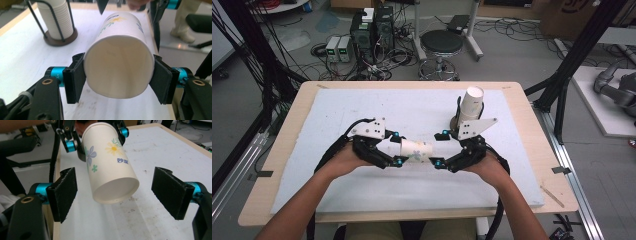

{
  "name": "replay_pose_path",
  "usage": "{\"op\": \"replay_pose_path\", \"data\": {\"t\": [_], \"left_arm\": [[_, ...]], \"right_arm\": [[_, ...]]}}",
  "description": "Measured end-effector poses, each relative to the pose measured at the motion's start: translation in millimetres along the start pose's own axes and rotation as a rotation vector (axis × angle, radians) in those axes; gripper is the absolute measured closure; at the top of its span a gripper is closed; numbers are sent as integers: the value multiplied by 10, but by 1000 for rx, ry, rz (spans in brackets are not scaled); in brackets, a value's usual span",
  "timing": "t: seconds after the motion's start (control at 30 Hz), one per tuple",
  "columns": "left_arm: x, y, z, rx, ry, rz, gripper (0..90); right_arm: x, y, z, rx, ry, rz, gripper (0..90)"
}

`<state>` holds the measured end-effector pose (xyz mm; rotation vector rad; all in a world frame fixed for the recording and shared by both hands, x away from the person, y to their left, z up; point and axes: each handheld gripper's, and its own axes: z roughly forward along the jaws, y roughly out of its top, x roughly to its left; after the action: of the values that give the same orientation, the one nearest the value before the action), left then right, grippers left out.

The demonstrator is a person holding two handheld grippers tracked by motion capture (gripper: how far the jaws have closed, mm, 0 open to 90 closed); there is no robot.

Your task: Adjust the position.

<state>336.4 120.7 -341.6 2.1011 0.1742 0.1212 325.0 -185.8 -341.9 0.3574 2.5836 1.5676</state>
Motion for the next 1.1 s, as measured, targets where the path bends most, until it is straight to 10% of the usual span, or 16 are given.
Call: {"op": "replay_pose_path", "data": {"t": [0.47,1.1], "left_arm": [[72,368,27,274,16,77,350],[80,628,108,448,24,129,352]], "right_arm": [[10,118,126,140,-45,-88,211],[19,252,237,217,-69,-142,212]]}}
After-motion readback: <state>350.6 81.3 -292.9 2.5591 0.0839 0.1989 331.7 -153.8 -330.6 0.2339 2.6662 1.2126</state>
